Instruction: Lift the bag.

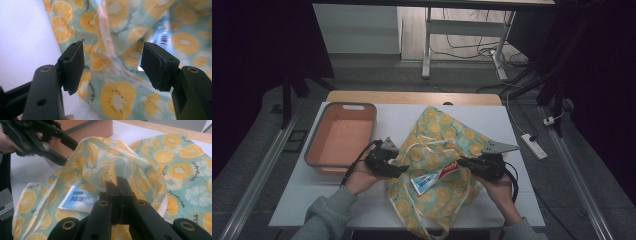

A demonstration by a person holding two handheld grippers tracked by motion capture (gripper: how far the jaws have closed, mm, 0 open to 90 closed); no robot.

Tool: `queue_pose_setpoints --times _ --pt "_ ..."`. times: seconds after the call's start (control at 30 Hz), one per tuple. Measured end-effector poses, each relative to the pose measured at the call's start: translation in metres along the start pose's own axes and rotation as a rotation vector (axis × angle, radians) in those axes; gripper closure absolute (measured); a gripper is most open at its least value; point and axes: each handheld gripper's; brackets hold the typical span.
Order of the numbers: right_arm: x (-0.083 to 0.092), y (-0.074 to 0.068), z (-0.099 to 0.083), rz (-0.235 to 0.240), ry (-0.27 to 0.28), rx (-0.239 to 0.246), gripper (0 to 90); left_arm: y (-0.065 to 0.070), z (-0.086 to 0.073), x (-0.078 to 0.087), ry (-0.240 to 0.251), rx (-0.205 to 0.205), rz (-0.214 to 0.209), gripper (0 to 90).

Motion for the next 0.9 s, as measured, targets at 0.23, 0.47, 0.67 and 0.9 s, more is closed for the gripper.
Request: queue_pose_setpoints --times 0.23,0.47,0.67,0.9 --pt "0.006 0.002 -0.002 -0.010 0.004 -0.001 86.1 0.006 -0.001 -0.016 -0.086 -0.013 0.015 72.8" --pt "0.030 -0.027 0.000 -0.138 0.036 0.025 30.2 -0.002 -0.007 0.000 -0.066 0.011 -0.063 86.2" --pt "0.037 -0.061 -0.022 -0.220 -0.054 -0.058 20.1 -0.004 -0.012 0.008 -0.047 0.016 -0.093 86.5" --pt "0.015 -0.068 -0.057 -0.183 -0.137 -0.183 19.2 -0.006 -0.015 0.013 -0.030 0.028 -0.105 86.6"
Point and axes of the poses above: each handheld gripper's, and its own axes: x roughly backward along the jaws, z roughly out of its top, y roughly to its right, and after that the axes turned 7 degrees about z, right-handed
